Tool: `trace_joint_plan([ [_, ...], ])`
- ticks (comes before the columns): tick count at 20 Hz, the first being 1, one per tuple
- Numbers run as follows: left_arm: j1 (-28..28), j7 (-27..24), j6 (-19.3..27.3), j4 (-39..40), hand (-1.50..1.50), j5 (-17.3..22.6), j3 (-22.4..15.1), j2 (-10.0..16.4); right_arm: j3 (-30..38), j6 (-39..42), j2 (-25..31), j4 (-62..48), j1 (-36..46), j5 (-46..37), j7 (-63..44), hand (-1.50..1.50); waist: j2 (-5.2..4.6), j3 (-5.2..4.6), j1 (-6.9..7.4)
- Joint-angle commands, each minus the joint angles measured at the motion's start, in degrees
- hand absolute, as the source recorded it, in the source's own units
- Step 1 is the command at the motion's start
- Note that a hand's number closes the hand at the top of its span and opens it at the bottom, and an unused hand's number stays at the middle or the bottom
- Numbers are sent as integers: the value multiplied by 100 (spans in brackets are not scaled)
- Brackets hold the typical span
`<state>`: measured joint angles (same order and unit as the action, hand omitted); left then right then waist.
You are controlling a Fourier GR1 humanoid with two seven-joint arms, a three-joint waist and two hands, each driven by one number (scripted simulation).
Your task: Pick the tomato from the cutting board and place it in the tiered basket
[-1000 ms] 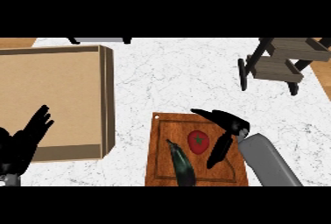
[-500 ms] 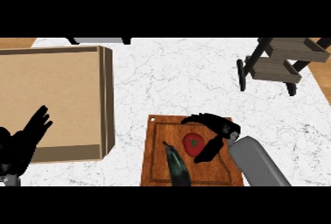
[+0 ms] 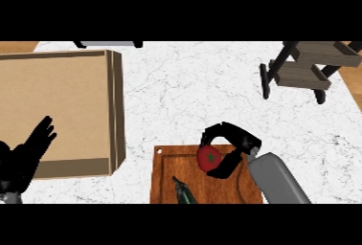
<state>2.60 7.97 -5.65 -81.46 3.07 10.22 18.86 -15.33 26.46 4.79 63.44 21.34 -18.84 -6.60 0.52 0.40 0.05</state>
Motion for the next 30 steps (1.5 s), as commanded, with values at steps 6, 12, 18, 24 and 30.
trace_joint_plan([
  [6,-1,-223,-70,639,0,-135,60,-151,702,-404,342,167,67,-69,-64,150,-62,-42,-5],
  [12,191,225,-31,187,0,-82,71,-73,-152,-1545,195,1754,1482,-2080,-2888,150,248,-137,-108],
  [18,176,336,67,64,0,-129,26,-147,-223,-1217,-9,2745,3054,-3150,-5155,150,223,-89,-191],
  [24,186,131,-124,232,0,-12,184,-24,122,-217,-281,3380,4488,-3607,-6765,150,69,-60,-123],
  [30,169,-39,16,296,0,-157,65,-257,1070,-8,-106,3077,5256,-3566,-6496,150,-13,-50,-50],
])
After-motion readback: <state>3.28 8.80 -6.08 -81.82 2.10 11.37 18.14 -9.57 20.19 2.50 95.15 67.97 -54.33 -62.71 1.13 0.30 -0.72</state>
